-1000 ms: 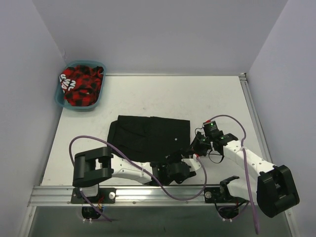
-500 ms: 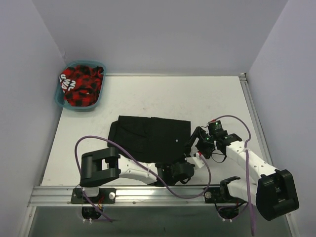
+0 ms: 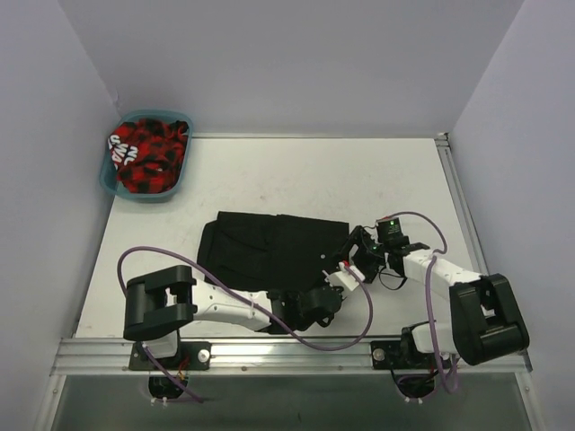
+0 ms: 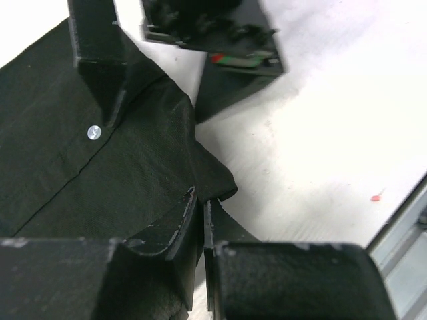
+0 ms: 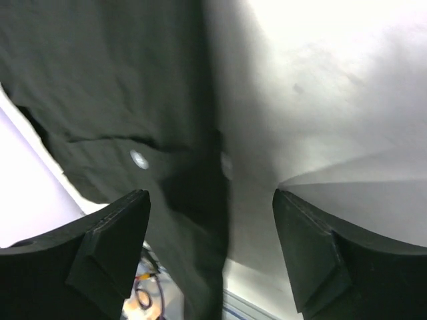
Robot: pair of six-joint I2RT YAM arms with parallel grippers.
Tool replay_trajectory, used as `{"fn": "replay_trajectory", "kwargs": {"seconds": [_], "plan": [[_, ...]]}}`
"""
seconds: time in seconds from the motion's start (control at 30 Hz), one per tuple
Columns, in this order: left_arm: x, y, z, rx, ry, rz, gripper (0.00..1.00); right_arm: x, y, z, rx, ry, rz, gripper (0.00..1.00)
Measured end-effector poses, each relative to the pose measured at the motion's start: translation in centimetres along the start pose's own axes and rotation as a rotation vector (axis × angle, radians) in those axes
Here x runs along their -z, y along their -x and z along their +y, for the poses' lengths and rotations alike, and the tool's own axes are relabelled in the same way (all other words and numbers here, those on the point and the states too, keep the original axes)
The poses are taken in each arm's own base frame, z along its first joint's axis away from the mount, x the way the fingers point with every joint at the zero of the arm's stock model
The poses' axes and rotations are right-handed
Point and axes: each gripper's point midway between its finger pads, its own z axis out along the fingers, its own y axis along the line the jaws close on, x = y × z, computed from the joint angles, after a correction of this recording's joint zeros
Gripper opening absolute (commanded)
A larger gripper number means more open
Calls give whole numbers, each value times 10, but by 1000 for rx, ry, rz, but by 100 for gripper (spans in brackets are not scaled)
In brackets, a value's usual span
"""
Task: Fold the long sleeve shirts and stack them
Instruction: Fold the shirt
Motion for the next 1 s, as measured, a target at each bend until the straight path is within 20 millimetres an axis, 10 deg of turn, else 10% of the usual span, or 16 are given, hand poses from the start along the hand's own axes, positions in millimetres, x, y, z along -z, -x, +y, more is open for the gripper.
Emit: {"fn": "replay_trajectory", "kwargs": {"seconds": [0.37,0.5,0.63,0.83,1.0], "plan": [[0,3,-16,87,-79,0,22,-19,8,6,26,50,6,27],[1,5,-22,131,-127,10,66,-23,9,-2,34,24,8,2],[17,20,-10,259,-168,43,88,-21,12,-4,73,-10,11,0],[44,64,112,572,-34,30,91,-1,30,-3,192,-118,10,0],[72,22,222,756,212,94,89,24,57,12,339,-196,-16,0]]}}
